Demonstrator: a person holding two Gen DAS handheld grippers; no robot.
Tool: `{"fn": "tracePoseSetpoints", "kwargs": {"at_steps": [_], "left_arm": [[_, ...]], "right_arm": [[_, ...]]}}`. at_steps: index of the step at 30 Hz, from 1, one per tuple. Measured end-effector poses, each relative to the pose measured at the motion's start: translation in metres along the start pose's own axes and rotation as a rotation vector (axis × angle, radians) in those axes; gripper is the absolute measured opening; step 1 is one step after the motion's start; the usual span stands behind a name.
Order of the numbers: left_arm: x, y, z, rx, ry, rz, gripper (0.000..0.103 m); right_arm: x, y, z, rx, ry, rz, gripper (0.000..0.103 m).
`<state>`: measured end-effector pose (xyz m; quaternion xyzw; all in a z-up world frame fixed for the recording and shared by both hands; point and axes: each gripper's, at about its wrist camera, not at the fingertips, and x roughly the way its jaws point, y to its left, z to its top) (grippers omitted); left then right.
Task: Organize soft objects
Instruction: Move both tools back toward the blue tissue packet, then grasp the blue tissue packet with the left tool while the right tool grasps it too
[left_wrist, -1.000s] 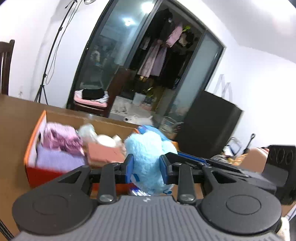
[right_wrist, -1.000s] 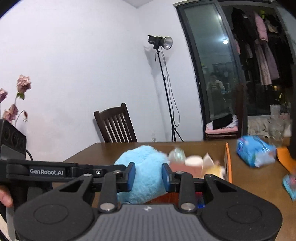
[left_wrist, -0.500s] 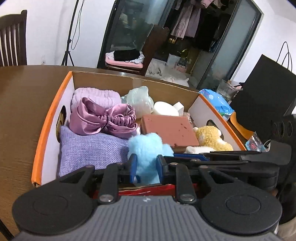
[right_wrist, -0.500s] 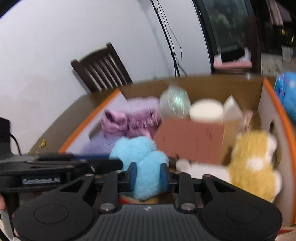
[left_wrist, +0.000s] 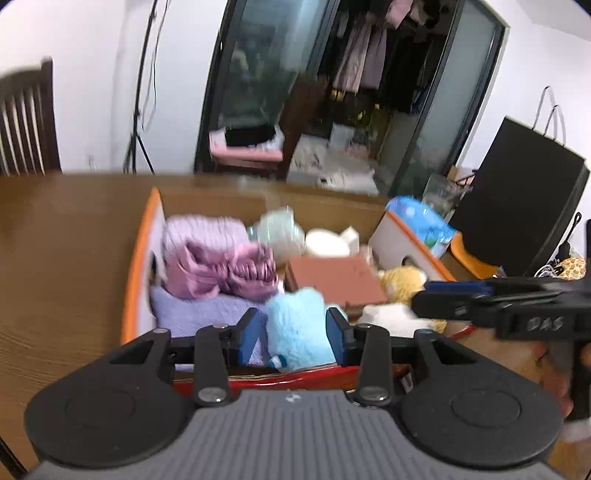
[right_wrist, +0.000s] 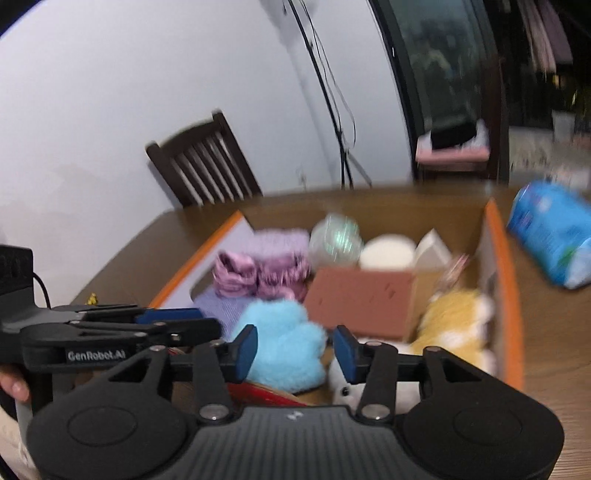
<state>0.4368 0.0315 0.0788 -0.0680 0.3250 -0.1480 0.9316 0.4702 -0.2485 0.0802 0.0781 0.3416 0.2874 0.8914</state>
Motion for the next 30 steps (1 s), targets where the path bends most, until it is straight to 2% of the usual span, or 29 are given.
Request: {"fn": "tracePoseSetpoints", "kwargs": {"at_steps": [2,6,8,11,14,19,25,27,30], "left_arm": [[-0.024,-0.007,0.002,0.021,-0.038,0.021,0.045],[-0.069,-0.021,-0.005,0.056,-0.100,0.048,0.052],[-0.090,-0.031,-0.012,0.078,-0.124,0.063,0.052],[-0.113,-0.045,-0.018,0.097,-0.157,0.066,0.054],[-0.129,-0.056,-0.025,0.101,-0.191,0.063,0.060],[-0.138,-0.071,-0.066,0.085,-0.204,0.085,0.065],[-0.134,-0.084,-0.133,-0.011,-0.141,0.014,0.066],[-0.126,-0.087,-0.143,-0.037,-0.112,-0.016,0.066],[-0.108,-0.093,-0.140,-0.010,-0.088,-0.025,0.066]], "right_arm": [[-0.030,0.002,0.003,-0.025,-0.042,-0.026,0.055],[-0.089,0.002,-0.003,-0.060,-0.114,-0.088,0.058],[-0.113,0.002,-0.012,-0.073,-0.136,-0.099,0.060],[-0.142,0.007,-0.026,-0.102,-0.157,-0.121,0.061],[-0.161,0.009,-0.034,-0.104,-0.180,-0.119,0.062],[-0.177,0.010,-0.061,-0.086,-0.215,-0.106,0.064],[-0.172,0.003,-0.132,-0.009,-0.166,-0.088,0.064],[-0.168,0.000,-0.152,0.020,-0.151,-0.090,0.064],[-0.159,-0.005,-0.164,0.047,-0.140,-0.091,0.064]]}}
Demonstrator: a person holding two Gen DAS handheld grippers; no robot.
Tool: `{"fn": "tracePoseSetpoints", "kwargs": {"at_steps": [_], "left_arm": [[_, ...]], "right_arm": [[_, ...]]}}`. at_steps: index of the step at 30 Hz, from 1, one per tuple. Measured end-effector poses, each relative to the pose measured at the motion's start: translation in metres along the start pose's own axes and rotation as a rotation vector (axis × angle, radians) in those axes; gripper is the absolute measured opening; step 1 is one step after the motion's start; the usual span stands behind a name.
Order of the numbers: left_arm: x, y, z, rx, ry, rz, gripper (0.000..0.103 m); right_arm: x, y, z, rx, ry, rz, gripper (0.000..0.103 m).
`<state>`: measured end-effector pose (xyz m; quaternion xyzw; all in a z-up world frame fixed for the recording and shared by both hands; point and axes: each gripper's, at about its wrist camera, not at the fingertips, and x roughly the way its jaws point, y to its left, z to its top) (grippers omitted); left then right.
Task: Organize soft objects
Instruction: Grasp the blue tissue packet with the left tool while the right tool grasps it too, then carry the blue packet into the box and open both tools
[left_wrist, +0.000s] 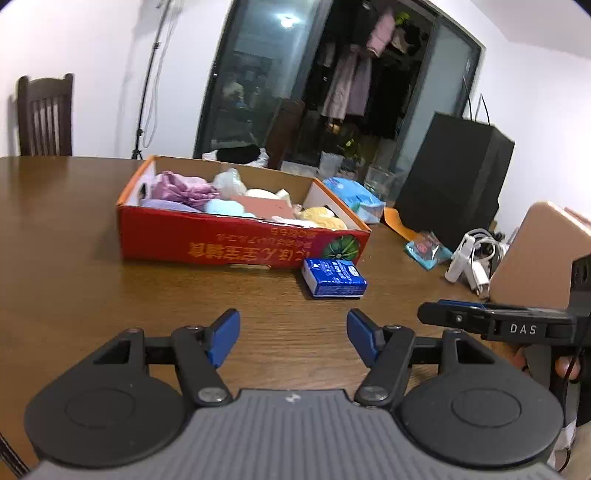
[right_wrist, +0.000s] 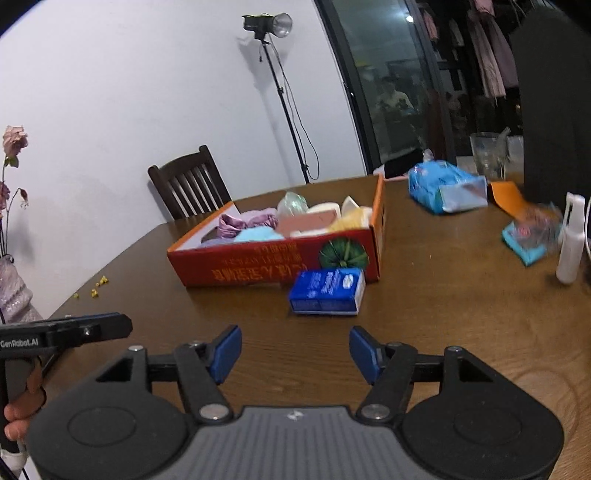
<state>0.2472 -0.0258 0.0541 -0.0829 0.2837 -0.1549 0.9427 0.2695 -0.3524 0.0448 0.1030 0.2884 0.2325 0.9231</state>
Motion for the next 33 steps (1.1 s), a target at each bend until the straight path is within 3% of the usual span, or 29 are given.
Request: {"fn": "tracePoseSetpoints", "kwargs": {"at_steps": [5,7,12,15,16,18,21,25,29,33], "left_arm": [[0.056,-0.005,0.023,0.000,0.048,-0.068,0.063],[0.088,-0.007,0.027,-0.005,0.088,-0.085,0.051],[0.162,-0.001,0.042,-0.079,0.145,-0.120,0.040],[0.188,0.005,0.040,-0.114,0.184,-0.143,0.024],[0.192,0.005,0.036,-0.116,0.196,-0.155,0.024],[0.189,0.007,0.034,-0.107,0.187,-0.170,0.024],[0.187,0.011,0.033,-0.139,0.198,-0.175,0.024],[0.171,-0.001,0.031,-0.125,0.220,-0.119,0.022],[0.127,-0.015,0.004,-0.117,0.202,-0.054,0.022],[0.079,-0.021,-0.025,-0.147,0.201,-0.036,0.022]], "right_arm": [[0.027,-0.016,0.009,0.040,-0.013,0.011,0.061],[0.045,-0.023,0.016,0.066,-0.009,0.017,0.053],[0.101,-0.045,0.035,0.116,0.016,-0.015,0.035],[0.122,-0.056,0.033,0.157,0.045,-0.027,0.022],[0.124,-0.059,0.030,0.167,0.040,-0.013,0.021],[0.123,-0.062,0.028,0.175,0.027,-0.004,0.015],[0.124,-0.066,0.025,0.182,0.019,0.008,0.015],[0.121,-0.064,0.025,0.172,0.030,0.024,0.015],[0.106,-0.044,0.020,0.070,0.099,0.053,0.018],[0.082,-0.020,-0.001,0.021,0.126,0.102,0.018]]}}
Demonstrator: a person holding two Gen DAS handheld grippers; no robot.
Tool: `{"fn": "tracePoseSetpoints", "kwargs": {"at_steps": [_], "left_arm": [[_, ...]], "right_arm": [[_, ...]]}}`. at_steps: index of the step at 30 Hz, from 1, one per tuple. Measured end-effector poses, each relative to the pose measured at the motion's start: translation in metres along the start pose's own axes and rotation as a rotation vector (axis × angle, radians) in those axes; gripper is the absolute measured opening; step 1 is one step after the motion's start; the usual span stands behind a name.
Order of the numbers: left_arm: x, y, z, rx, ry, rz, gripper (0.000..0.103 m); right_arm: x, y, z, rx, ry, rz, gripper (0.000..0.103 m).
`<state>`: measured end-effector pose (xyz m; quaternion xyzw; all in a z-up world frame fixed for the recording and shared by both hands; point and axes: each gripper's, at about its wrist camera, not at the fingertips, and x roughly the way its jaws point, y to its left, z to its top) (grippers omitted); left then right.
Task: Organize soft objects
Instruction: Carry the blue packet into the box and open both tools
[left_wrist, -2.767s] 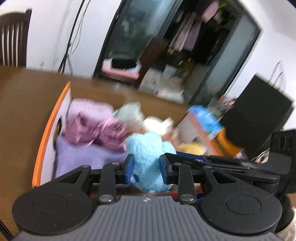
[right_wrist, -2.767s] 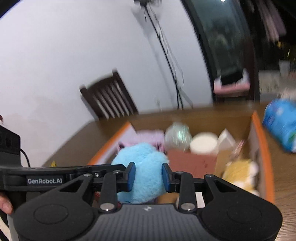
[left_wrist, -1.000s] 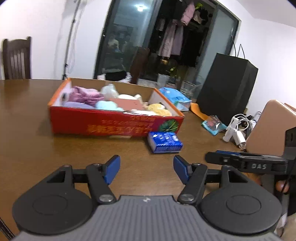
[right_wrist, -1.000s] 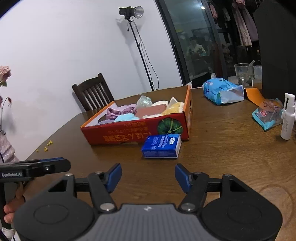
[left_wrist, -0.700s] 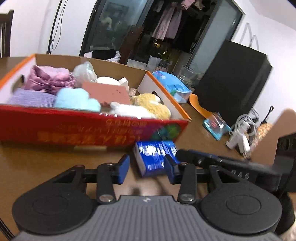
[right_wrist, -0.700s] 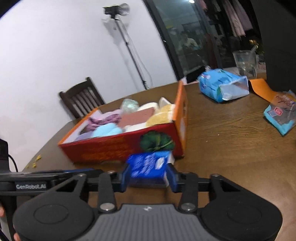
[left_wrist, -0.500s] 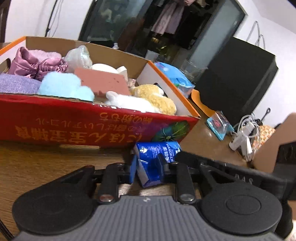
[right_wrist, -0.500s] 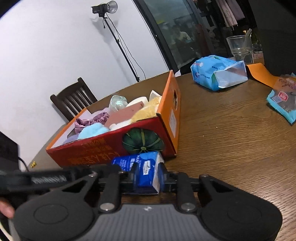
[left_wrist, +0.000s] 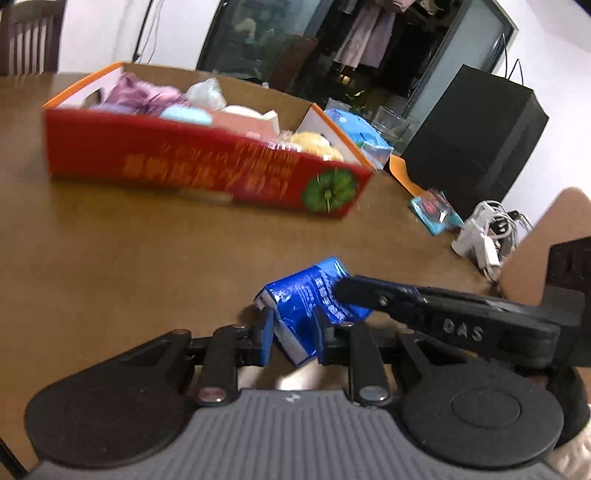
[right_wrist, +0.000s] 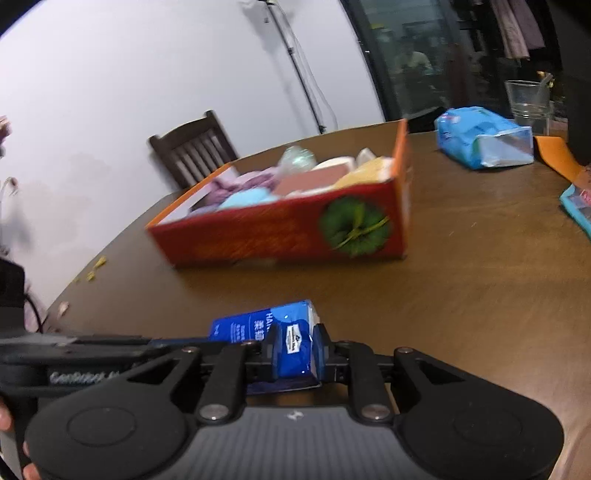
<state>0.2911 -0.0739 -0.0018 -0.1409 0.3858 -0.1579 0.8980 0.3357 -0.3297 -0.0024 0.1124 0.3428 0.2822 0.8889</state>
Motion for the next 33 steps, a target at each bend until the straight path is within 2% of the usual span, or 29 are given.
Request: {"fn": "tracePoseSetpoints", "kwargs": {"at_steps": [3,6,9,13,18,23,25,29,33], "left_arm": [[-0.019,-0.004,-0.016,0.010,0.019,0.001,0.021],[-0.029,-0.010,-0.028,0.024,0.036,-0.027,0.021],[-0.034,-0.013,-0.038,0.028,0.026,-0.040,0.021],[-0.039,-0.005,-0.036,-0.014,0.011,-0.033,0.024],[-0.039,0.006,-0.032,-0.046,0.002,-0.046,0.025],[-0.034,0.006,-0.030,-0.037,0.002,-0.052,0.026],[-0.033,0.007,-0.026,-0.040,-0.005,-0.055,0.022],[-0.039,-0.003,0.012,0.018,-0.090,-0.101,0.022],[-0.022,-0.014,0.096,0.090,-0.184,-0.136,0.022]], "right_arm": [[-0.010,0.015,-0.013,-0.018,0.010,0.017,0.018],[-0.017,0.030,-0.020,-0.061,0.019,0.000,0.019],[-0.024,0.035,-0.026,-0.045,0.009,-0.016,0.019],[-0.035,0.043,-0.035,-0.074,0.018,-0.037,0.018],[-0.049,0.042,-0.048,-0.026,0.023,0.024,0.020],[-0.042,0.037,-0.049,0.035,0.006,0.011,0.025],[-0.038,0.038,-0.048,0.035,0.011,0.021,0.025],[-0.045,0.040,-0.027,0.025,-0.059,-0.008,0.023],[-0.055,0.043,0.040,-0.083,-0.201,-0.057,0.022]]}}
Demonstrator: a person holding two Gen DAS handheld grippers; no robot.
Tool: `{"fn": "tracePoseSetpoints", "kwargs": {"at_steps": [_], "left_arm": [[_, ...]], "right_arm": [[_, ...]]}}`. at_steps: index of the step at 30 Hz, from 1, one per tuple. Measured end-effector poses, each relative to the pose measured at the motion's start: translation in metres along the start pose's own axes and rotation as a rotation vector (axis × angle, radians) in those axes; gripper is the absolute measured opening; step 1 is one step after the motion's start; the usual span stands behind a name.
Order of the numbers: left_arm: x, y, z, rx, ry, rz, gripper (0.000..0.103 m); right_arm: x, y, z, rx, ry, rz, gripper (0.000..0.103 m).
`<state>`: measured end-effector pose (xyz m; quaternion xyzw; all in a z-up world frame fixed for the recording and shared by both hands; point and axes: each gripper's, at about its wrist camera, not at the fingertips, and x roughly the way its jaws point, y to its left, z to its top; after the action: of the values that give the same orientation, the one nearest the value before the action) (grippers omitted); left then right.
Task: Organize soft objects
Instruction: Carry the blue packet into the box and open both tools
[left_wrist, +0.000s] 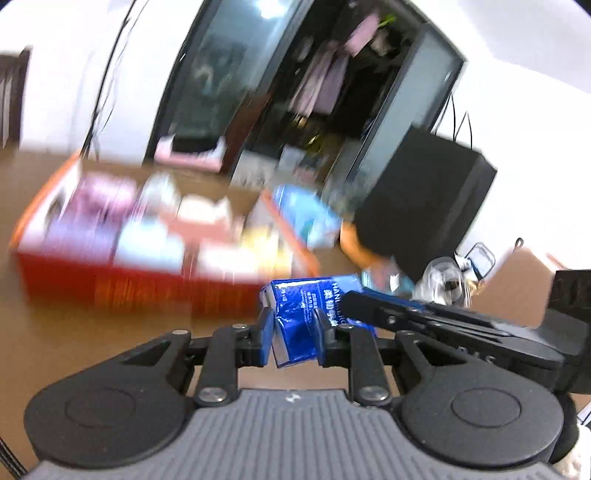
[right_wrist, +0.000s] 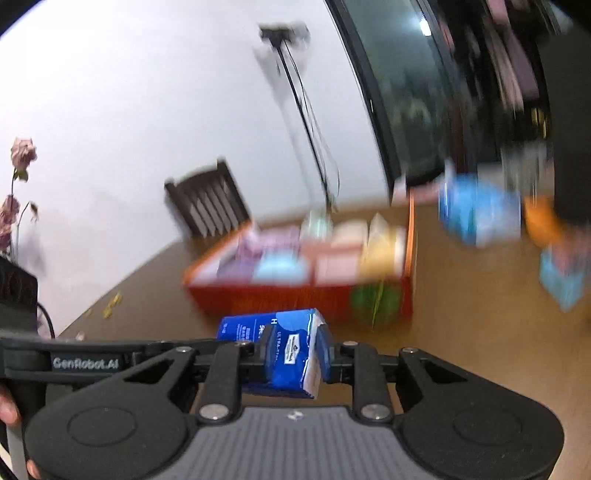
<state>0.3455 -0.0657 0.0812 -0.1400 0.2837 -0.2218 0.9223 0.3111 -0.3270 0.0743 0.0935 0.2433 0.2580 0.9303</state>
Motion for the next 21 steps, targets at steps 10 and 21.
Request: {"fn": "tracePoseSetpoints", "kwargs": {"at_steps": [10,21], "left_arm": [[0.168,0.065,0.122,-0.080,0.144,0.024,0.022],[0.247,0.089,0.110,0.009,0.288,0.122,0.019]], "right_arm": [[0.141,-0.077,0.121,-0.009,0.001,-0.088,0.022],[0.235,-0.100,0.116,-0.136,0.147,-0.202,0.021]]}}
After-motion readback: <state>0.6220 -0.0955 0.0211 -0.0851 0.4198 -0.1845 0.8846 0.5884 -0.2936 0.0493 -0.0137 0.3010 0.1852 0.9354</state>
